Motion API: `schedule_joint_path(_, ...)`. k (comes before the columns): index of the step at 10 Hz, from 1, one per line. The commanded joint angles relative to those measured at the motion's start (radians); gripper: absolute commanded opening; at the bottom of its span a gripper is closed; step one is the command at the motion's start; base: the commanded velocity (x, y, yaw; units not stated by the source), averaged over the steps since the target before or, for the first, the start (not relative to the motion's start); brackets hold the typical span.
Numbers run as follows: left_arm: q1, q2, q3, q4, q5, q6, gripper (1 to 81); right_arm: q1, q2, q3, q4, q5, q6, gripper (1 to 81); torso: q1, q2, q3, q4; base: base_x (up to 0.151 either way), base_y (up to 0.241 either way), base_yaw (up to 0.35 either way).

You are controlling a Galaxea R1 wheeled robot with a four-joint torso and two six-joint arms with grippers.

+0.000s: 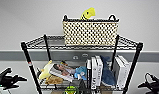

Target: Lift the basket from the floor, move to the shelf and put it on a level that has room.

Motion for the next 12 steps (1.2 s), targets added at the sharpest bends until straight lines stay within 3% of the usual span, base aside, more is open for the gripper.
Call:
schedule_joint_path(1, 0.084, 0.054, 0.013, -0.007, -0.116, 0.044, 81.1, -0.014, 0.022, -0.030, 0.035, 0.024, -0.046, 81.1, 0.000, 0.000, 0.000, 0.000, 0.000, 0.000, 0.000)
schedule_joint_path(12, 0.562, 0.335, -0.059, 0.063, -0.363, 0.130, 81.1, -0.413, 0.154, -0.048, 0.049, 0.224, -0.110, 81.1, 0.000, 0.000, 0.000, 0.000, 0.000, 0.000, 0.000)
